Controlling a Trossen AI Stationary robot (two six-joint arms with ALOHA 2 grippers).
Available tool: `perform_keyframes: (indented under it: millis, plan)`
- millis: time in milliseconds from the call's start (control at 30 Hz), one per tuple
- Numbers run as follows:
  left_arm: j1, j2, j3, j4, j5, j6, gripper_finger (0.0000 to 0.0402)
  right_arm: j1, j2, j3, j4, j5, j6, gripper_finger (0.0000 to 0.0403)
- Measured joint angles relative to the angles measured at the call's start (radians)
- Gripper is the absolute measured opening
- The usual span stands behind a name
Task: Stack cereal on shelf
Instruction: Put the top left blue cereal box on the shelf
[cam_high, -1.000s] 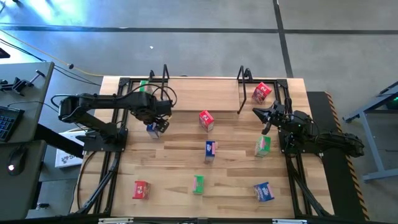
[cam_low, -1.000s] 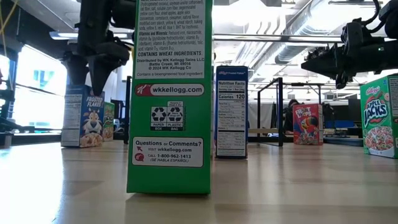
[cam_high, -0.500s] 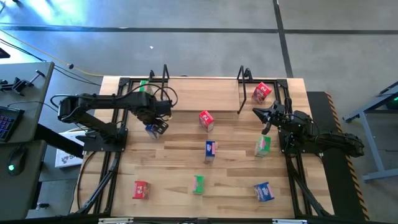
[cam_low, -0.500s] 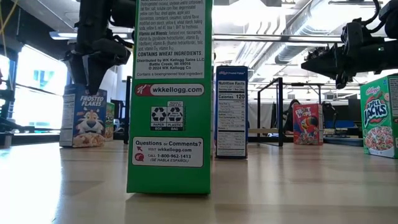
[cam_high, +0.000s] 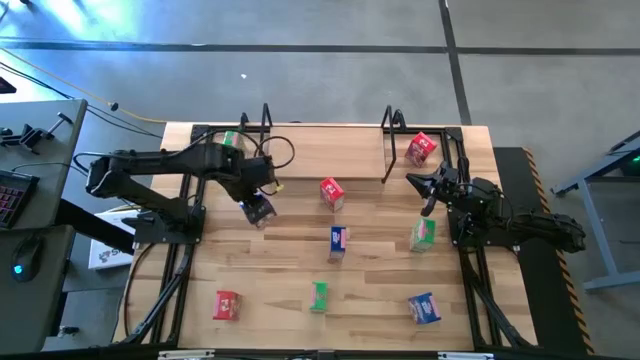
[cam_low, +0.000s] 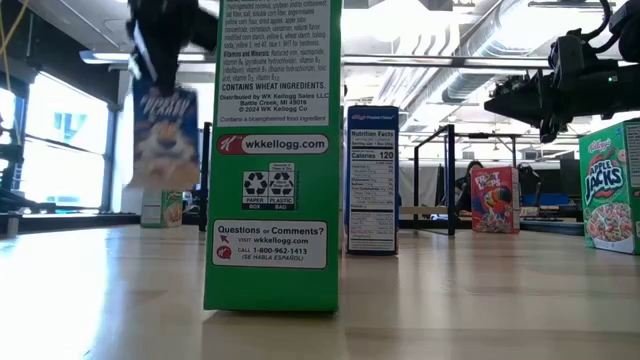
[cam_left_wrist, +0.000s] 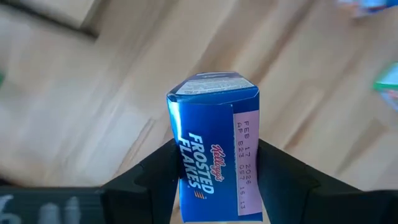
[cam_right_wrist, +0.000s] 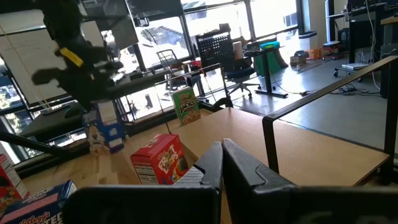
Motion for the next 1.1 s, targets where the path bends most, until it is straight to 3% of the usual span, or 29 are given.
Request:
perform_keyframes:
  millis: [333, 733, 1100]
  plan:
    - [0.04, 0.077, 0.248, -0.003, 0.002, 0.253, 0.0176, 0.0, 0.0, 0.0, 0.0, 0.0, 0.0, 0.0]
    - [0.225, 0.391, 0.599, -0.169, -0.01, 0.623, 0.0176, 0.0, 0.0, 0.0, 0.0, 0.0, 0.0, 0.0]
    - [0.357, 0.608, 0.762, -0.149, -0.141, 0.988, 0.0175, 0.0, 0.0, 0.0, 0.0, 0.0, 0.0, 0.0]
